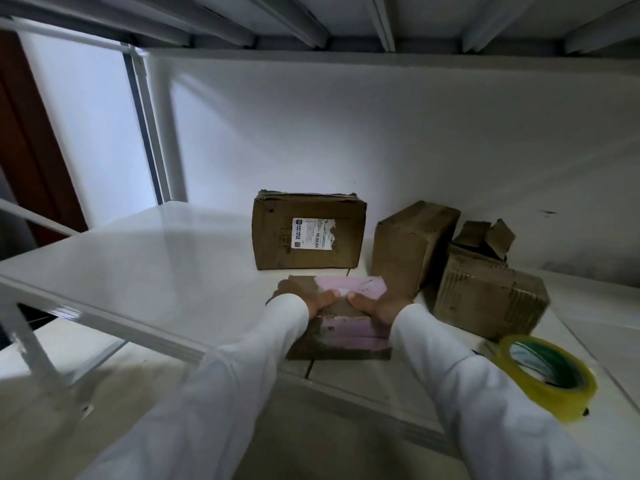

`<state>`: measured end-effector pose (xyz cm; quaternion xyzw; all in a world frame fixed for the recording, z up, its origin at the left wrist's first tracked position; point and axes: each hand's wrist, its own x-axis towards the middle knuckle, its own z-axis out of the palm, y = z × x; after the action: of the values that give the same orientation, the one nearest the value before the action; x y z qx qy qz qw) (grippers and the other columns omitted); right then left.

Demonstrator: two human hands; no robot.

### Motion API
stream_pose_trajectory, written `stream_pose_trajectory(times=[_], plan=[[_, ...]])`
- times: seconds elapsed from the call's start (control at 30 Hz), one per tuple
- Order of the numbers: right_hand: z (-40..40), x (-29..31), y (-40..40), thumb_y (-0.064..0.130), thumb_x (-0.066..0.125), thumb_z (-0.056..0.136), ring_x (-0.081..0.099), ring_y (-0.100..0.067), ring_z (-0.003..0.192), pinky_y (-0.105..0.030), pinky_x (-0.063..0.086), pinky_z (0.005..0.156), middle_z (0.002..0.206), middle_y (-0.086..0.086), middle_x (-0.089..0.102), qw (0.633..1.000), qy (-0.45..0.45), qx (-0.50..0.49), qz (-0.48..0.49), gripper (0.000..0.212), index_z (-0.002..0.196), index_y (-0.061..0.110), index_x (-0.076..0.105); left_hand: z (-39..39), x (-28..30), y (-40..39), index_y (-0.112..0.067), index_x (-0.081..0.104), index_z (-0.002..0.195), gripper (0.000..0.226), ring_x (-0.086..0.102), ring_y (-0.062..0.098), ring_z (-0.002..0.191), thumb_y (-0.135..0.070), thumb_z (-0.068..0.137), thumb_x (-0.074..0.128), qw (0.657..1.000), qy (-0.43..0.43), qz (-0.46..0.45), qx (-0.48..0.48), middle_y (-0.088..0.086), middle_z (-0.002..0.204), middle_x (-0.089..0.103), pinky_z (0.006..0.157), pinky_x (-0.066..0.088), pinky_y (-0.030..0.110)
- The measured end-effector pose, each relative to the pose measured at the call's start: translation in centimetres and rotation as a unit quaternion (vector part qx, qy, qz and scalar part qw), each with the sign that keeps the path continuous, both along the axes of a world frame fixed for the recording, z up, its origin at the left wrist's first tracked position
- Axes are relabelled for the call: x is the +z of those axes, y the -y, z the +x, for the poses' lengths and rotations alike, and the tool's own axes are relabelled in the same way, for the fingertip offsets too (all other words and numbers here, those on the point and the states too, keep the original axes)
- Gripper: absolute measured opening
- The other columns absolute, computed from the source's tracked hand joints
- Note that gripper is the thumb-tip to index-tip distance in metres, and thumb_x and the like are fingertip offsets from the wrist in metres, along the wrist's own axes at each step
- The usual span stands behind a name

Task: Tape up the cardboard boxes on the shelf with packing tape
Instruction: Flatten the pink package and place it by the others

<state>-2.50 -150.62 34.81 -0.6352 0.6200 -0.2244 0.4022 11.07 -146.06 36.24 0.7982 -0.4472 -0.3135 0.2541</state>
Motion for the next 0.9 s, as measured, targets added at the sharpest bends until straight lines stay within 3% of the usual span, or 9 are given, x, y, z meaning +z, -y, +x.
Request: stream_pose_trajectory(times=[0.1,0.23,0.3,0.37,0.43,0.53,0.67,0.8,0.9], plan=[[-0.4,0.7,0.1,0.042,0.058,0.089,0.056,-0.031,0.104,-0.038,0.049,0.09,0.116,-0.008,0.058,1.0,0.008,0.027,0.011,0.04,0.12,0.018,0.05,0.2,0.1,0.3,-0.012,0.041,0.132,0.07,0.054,0.029,0.11,-0.059,0.083,0.06,1.0,-0.011,-0.009,0.005,0.011,0.129,0.053,0.096,0.048,0.035],[-1.0,0.7,-1.0,0.031,0.042,0.1,0.05,-0.029,0.118,-0.027,0.037,0.098,0.126,-0.009,0.054,0.998,-0.009,0.034,-0.043,0.039,0.128,0.005,0.051,1.0,-0.6,0.7,-0.01,0.035,0.138,0.082,0.051,0.03,0.117,-0.061,0.079,0.062,0.999,-0.032,0.005,0.008,0.012,0.136,0.049,0.093,0.046,0.034],[-2.6,0.5,-1.3,0.045,0.048,0.094,0.054,-0.03,0.112,-0.034,0.042,0.099,0.122,-0.008,0.056,0.999,0.016,0.023,0.024,0.048,0.124,0.007,0.053,1.8,-0.5,0.4,-0.005,0.037,0.138,0.08,0.054,0.03,0.112,-0.053,0.081,0.066,0.995,-0.094,0.016,0.0,0.013,0.133,0.052,0.084,0.044,0.03],[-3.6,0.0,-1.3,0.058,0.051,0.088,0.058,-0.027,0.093,-0.037,0.049,0.088,0.107,-0.011,0.06,0.992,0.038,-0.006,0.119,0.052,0.109,0.011,0.055,2.3,-0.5,0.1,-0.002,0.041,0.134,0.075,0.058,0.026,0.089,-0.049,0.081,0.067,0.989,-0.144,0.024,-0.002,0.015,0.115,0.058,0.071,0.043,0.027],[-3.4,-0.7,-1.1,0.058,0.047,0.089,0.06,-0.028,0.093,-0.037,0.049,0.089,0.106,-0.014,0.062,0.993,0.028,-0.028,0.109,0.053,0.106,0.009,0.057,2.3,-0.7,-0.1,-0.002,0.043,0.131,0.073,0.057,0.023,0.079,-0.051,0.081,0.066,0.988,-0.152,0.028,0.0,0.013,0.107,0.059,0.065,0.044,0.027],[-2.6,-1.1,-0.2,0.059,0.039,0.092,0.057,-0.037,0.111,-0.044,0.044,0.1,0.127,-0.021,0.057,0.998,-0.009,-0.031,0.052,0.068,0.125,0.001,0.053,2.1,-1.0,0.4,-0.002,0.041,0.134,0.075,0.058,0.032,0.107,-0.051,0.083,0.063,0.988,-0.155,0.014,0.008,0.016,0.126,0.056,0.078,0.045,0.033],[-3.1,-0.7,-0.6,0.058,0.039,0.092,0.059,-0.037,0.107,-0.045,0.048,0.095,0.123,-0.02,0.057,0.999,-0.032,-0.015,0.038,0.066,0.124,0.002,0.052,2.4,-1.4,0.5,-0.001,0.044,0.133,0.077,0.058,0.031,0.109,-0.055,0.082,0.063,0.988,-0.156,-0.011,0.014,0.016,0.127,0.057,0.084,0.046,0.031],[-4.2,-0.2,-1.5,0.041,0.053,0.093,0.064,-0.023,0.09,-0.027,0.049,0.083,0.102,-0.01,0.064,0.999,0.037,0.002,-0.031,0.045,0.115,0.003,0.062,2.7,-1.9,0.5,-0.004,0.055,0.125,0.115,0.066,0.027,0.093,-0.071,0.033,0.077,0.967,-0.245,-0.065,0.032,0.014,0.111,0.067,0.089,0.052,0.034],[-4.9,0.2,-2.3,0.02,0.056,0.094,0.057,-0.011,0.087,-0.016,0.041,0.07,0.107,-0.002,0.059,0.994,0.082,0.024,-0.075,0.036,0.128,0.006,0.053,2.7,-2.1,0.3,-0.002,0.055,0.124,0.107,0.068,0.026,0.09,-0.06,0.04,0.088,0.945,-0.305,-0.111,0.024,0.011,0.106,0.069,0.086,0.054,0.035]])
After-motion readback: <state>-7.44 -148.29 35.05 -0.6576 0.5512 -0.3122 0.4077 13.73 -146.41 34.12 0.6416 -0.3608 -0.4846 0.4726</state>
